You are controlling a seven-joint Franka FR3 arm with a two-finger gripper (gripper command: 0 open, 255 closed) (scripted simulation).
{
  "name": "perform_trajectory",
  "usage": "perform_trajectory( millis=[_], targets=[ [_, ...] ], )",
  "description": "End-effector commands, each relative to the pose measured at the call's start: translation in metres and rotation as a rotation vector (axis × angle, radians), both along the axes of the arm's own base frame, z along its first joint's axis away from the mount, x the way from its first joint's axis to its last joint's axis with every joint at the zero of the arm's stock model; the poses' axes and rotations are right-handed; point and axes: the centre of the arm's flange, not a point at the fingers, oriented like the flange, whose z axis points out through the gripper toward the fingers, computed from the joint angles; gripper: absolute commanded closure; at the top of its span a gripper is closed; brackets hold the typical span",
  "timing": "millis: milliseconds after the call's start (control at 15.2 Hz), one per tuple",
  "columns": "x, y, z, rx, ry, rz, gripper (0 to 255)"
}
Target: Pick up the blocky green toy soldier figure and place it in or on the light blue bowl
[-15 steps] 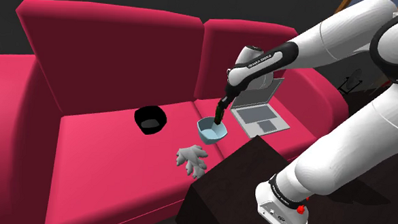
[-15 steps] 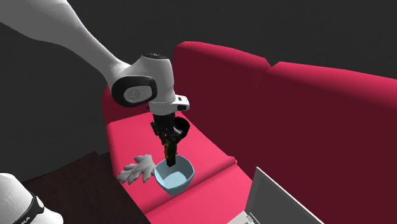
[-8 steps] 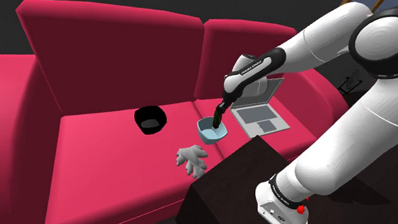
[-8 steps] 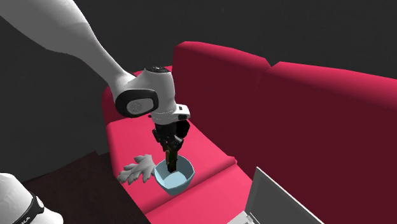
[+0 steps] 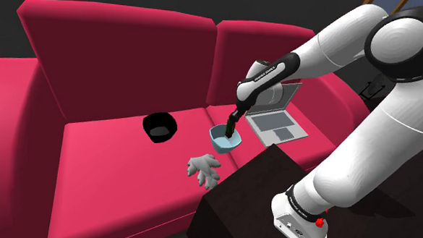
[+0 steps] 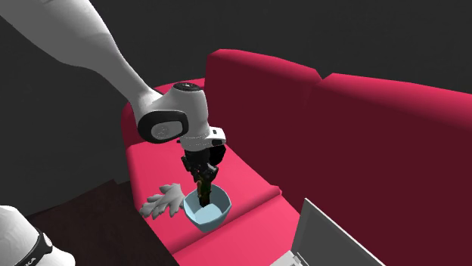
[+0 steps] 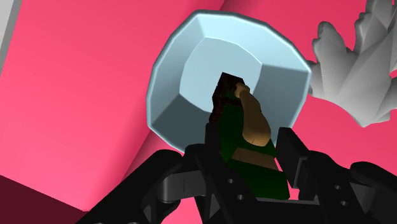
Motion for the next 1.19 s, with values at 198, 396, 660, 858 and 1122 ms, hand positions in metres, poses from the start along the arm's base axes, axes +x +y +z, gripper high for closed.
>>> perform_trajectory(
  millis=[198,396,660,858,1122],
  targets=[
    [0.0,0.0,0.0,0.0,0.0,0.0,0],
    [0.0,0.0,0.0,0.0,0.0,0.0,0],
    [-0.002,-0.002,0.05,0.0,0.0,0.0,0],
    [-0.002,-0.002,0.05,0.0,0.0,0.0,0],
    [-0.002,-0.002,0.05,0.0,0.0,0.0,0]
  ],
)
